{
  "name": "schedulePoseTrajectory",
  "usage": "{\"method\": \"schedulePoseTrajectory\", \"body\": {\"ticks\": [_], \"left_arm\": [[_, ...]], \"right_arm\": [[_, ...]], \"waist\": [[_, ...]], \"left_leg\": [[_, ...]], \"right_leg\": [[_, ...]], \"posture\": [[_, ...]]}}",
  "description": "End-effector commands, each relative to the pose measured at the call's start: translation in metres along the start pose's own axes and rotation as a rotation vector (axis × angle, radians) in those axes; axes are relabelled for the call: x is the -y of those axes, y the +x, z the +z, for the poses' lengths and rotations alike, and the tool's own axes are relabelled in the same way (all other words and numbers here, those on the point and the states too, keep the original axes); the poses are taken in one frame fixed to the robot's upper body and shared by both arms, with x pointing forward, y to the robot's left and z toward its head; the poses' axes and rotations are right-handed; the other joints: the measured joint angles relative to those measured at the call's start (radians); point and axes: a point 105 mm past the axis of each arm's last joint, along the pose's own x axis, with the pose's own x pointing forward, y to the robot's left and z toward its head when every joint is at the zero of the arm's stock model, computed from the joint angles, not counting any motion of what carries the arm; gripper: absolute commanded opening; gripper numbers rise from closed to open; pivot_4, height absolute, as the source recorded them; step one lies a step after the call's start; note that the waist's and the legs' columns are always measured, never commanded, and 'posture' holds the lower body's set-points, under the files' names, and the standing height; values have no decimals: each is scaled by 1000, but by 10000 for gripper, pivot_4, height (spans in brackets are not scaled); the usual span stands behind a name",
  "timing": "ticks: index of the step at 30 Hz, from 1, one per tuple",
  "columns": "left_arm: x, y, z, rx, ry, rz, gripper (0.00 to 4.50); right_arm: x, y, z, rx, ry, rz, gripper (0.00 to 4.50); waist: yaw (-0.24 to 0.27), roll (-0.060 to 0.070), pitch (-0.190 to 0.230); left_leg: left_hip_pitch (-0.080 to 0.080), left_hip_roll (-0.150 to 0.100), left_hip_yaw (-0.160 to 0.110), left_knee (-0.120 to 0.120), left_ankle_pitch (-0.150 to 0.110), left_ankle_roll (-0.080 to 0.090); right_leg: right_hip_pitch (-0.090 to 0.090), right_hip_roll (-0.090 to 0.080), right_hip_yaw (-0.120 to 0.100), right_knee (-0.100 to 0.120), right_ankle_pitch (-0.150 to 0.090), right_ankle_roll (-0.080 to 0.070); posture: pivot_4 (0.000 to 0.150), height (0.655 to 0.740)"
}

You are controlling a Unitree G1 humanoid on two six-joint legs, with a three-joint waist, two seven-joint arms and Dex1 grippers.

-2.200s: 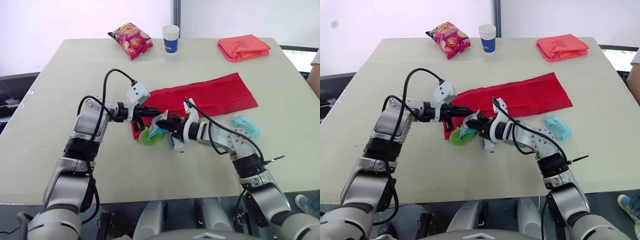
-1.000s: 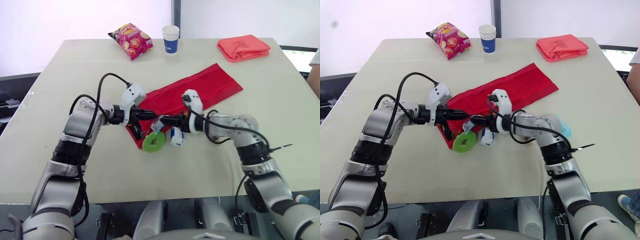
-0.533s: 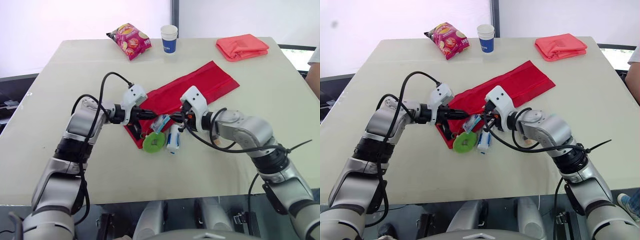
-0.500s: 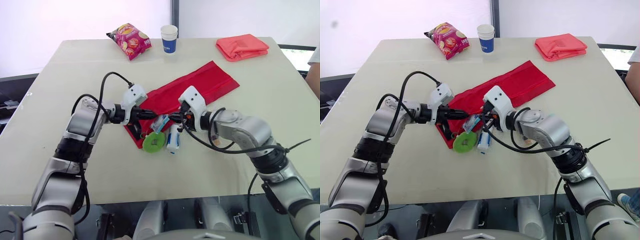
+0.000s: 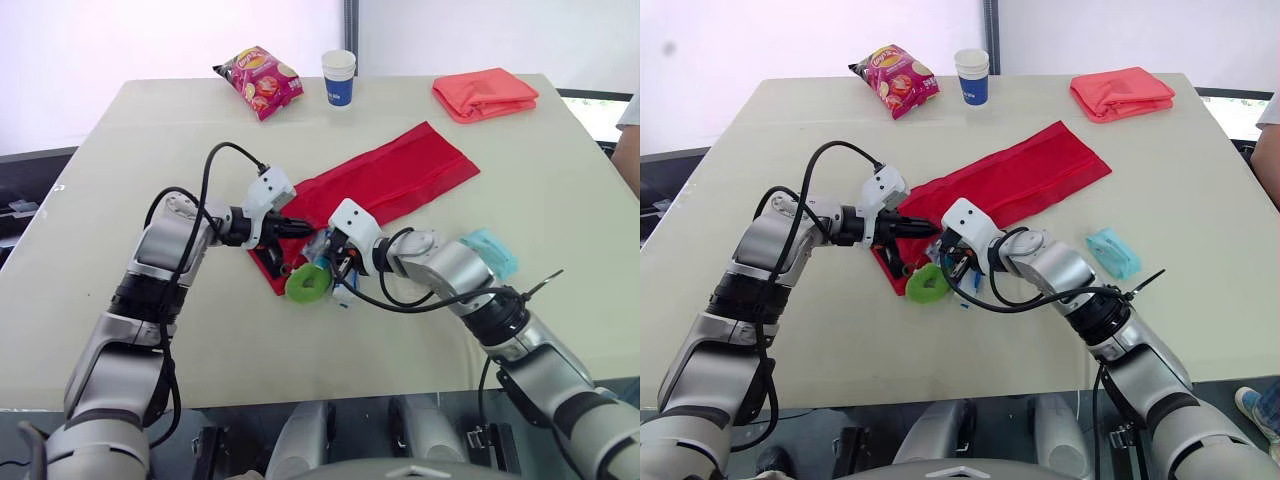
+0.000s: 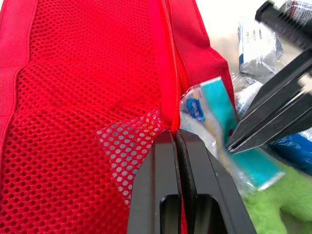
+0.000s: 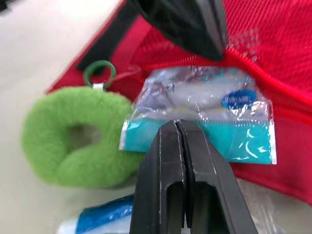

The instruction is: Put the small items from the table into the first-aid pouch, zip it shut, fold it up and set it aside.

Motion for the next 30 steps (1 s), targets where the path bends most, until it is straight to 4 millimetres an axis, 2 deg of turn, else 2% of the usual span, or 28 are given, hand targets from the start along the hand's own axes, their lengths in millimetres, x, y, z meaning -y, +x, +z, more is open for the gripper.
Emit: {"method": "schedulePoseTrajectory", "body": {"ticks": [1,14,20,24,30], "left_arm": [[2,-4,13,37,43,4,0],[9,-6,8,21,54,-12,0],[9,-4,4,14,56,-6,0],[4,-5,-1,1,70,12,0],[-4,-8,-3,-2,75,39,0]], "right_arm": [[1,5,17,54,-38,-24,214],[17,40,37,121,-48,-134,214],[10,54,54,227,-61,-112,214],[5,42,62,336,-83,-56,214],[6,11,57,324,-115,-10,214]], "waist": [[0,0,0],[-2,0,0],[-3,0,0],[-3,0,0],[-2,0,0]], "left_leg": [[0,0,0,0,0,0],[0,0,0,0,1,-1],[0,0,0,0,1,-1],[0,0,0,-1,1,-2],[0,-1,-1,0,1,-2]], "right_leg": [[0,0,0,0,0,0],[0,0,0,0,0,0],[0,0,0,0,0,0],[0,0,0,0,0,0],[0,0,-1,0,0,0]], "posture": [[1500,7400],[1500,7400],[1500,7400],[1500,7400],[1500,7400]]}}
